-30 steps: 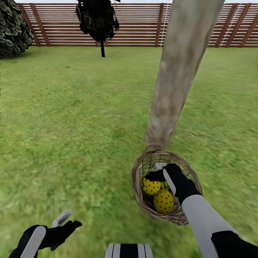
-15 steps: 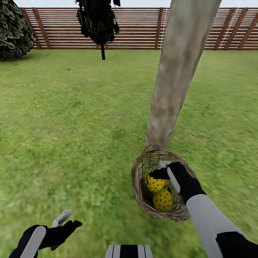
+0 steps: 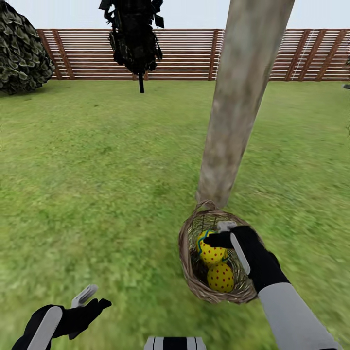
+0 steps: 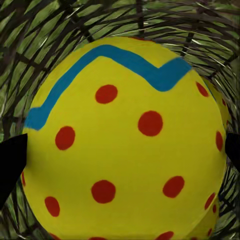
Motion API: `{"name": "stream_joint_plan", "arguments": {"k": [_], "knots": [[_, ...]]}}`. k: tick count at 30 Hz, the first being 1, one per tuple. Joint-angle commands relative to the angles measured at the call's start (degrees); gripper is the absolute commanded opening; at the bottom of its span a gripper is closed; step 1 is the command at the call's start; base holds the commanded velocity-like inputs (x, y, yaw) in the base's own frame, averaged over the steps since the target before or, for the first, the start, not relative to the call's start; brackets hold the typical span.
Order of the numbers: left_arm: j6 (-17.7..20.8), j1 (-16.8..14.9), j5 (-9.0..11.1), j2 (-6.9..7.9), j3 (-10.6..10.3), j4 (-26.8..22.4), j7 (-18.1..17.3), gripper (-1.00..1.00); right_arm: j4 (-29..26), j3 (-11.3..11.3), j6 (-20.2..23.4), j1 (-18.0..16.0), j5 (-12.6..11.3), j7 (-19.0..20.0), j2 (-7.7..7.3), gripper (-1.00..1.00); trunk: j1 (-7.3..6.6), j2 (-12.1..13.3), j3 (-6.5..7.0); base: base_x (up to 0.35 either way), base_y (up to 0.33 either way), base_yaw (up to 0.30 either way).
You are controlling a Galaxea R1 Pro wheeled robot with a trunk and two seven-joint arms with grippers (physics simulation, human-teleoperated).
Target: Take the three Easter eggs out of the wicker basket on the lawn in the garden, then place them on the lawn next to a single tree (choose any tree) so that all three eggs are next to the same tree and none are left in the basket.
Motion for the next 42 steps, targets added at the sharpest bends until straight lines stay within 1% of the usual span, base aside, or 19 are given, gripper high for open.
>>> {"name": "stream_joint_plan", "arguments": {"k": [1, 3, 4, 5, 7, 8, 9, 12, 13, 14, 17, 18, 20, 21, 26, 31, 36, 42], "knots": [[0.20, -0.02, 0.58, -0.01, 0.04, -0.03, 0.54, 1.00, -1.68, -0.05, 0.73, 0.67, -0.33, -0.18, -0.02, -1.00, -0.03, 0.00, 0.18, 0.000, 0.000, 0.000], [0.21, -0.02, 0.61, -0.02, 0.04, -0.01, 0.51, 1.00, -7.98, -0.37, 4.14, 2.73, -0.32, -0.18, -0.41, -1.00, -0.08, 0.03, 0.63, 0.000, 0.000, 0.000], [0.21, -0.02, 0.61, -0.01, 0.04, -0.01, 0.50, 1.00, -11.86, -0.45, 5.69, 3.61, -0.50, -0.16, -1.33, -1.00, -0.11, 0.04, 0.85, 0.000, 0.000, 0.000], [0.18, -0.02, 0.62, 0.00, 0.04, 0.00, 0.50, 1.00, -15.94, -0.54, 6.00, 4.15, -0.74, -0.13, -2.52, -1.00, -0.14, 0.05, 1.07, 0.000, 0.000, 0.000], [0.14, -0.02, 0.65, -0.02, 0.04, 0.05, 0.45, 1.00, -21.21, -0.63, 6.00, 4.74, -1.00, -0.06, -4.39, -1.00, -0.19, 0.08, 1.51, 0.000, 0.000, 0.000], [0.13, -0.02, 0.65, -0.01, -0.01, 0.07, 0.44, 1.00, -23.94, -0.69, 6.00, 5.21, -1.11, -0.03, -4.93, -1.00, -0.21, 0.09, 1.73, 0.000, 0.000, 0.000], [0.12, -0.02, 0.66, -0.01, -0.03, 0.08, 0.48, 1.00, -26.81, -0.70, 6.00, 6.19, -1.25, -0.02, -5.25, -1.00, -0.24, 0.11, 1.96, 0.000, 0.000, 0.000], [0.06, -0.02, 0.59, -0.02, -0.05, 0.09, 0.68, 1.00, -31.85, -0.68, 6.00, 8.44, -1.49, 0.04, -5.68, -1.00, -0.32, 0.15, 2.62, 0.000, 0.000, 0.000], [0.00, -0.02, 0.58, -0.02, -0.05, 0.09, 0.74, 1.00, -32.39, -0.70, 6.00, 8.73, -1.52, 0.07, -5.74, -1.00, -0.34, 0.16, 2.84, 0.000, 0.000, 0.000], [-0.41, -0.02, 0.49, -0.12, -0.02, 0.13, 0.80, 1.00, -32.96, -1.42, 6.00, 9.05, -1.56, 1.92, -5.81, -1.00, -0.37, 0.17, 3.06, 0.000, 0.000, 0.000], [-3.56, -0.02, 0.51, -0.25, 0.01, 0.26, 0.72, 1.00, -33.33, -6.60, 6.00, 9.20, -1.58, 8.78, -5.82, -1.00, -0.44, 0.21, 3.73, 0.000, 0.000, 0.000], [-4.90, -0.02, 0.57, -0.27, -0.04, 0.31, 0.59, 1.00, -33.39, -8.97, 6.00, 9.19, -1.55, 12.00, -5.88, -1.00, -0.47, 0.23, 3.95, 0.000, 0.000, 0.000], [-5.90, -0.02, 0.63, -0.30, -0.20, 0.29, 0.39, 1.00, -33.43, -11.31, 6.00, 9.17, -1.52, 14.71, -5.89, -1.00, -0.52, 0.25, 4.39, 0.000, 0.000, 0.000], [-6.12, -0.02, 0.62, -0.37, -0.27, 0.28, 0.39, 1.00, -33.43, -11.72, 6.00, 9.16, -1.51, 15.20, -5.88, -1.00, -0.55, 0.27, 4.61, 0.000, 0.000, 0.000], [-8.27, -0.02, 0.56, -0.86, -0.40, 0.35, 0.53, 1.00, -33.45, -12.41, 6.00, 9.22, -1.49, 15.95, -5.86, -1.00, -0.68, 0.33, 5.72, 0.000, 0.000, 0.000], [-8.74, -0.02, 0.08, -0.91, -0.48, 0.36, 0.64, 1.00, -33.45, -12.36, 6.00, 9.24, -1.44, 16.02, -5.85, -1.00, -0.81, 0.40, 6.83, 0.000, 0.000, 0.000], [-8.85, -0.02, 0.37, -0.89, -0.38, 0.43, 0.54, 1.00, -33.45, -11.79, 6.00, 9.24, -1.15, 16.14, -5.82, -1.00, -0.93, 0.47, 7.94, 0.000, 0.000, 0.000], [-8.85, -0.02, 0.47, -0.82, -0.23, 1.12, 0.41, 1.00, -33.45, -11.67, 5.67, 9.24, -0.83, 16.06, -5.74, -1.00, -1.09, 0.55, 9.27, 0.000, 0.000, 0.000]]}}
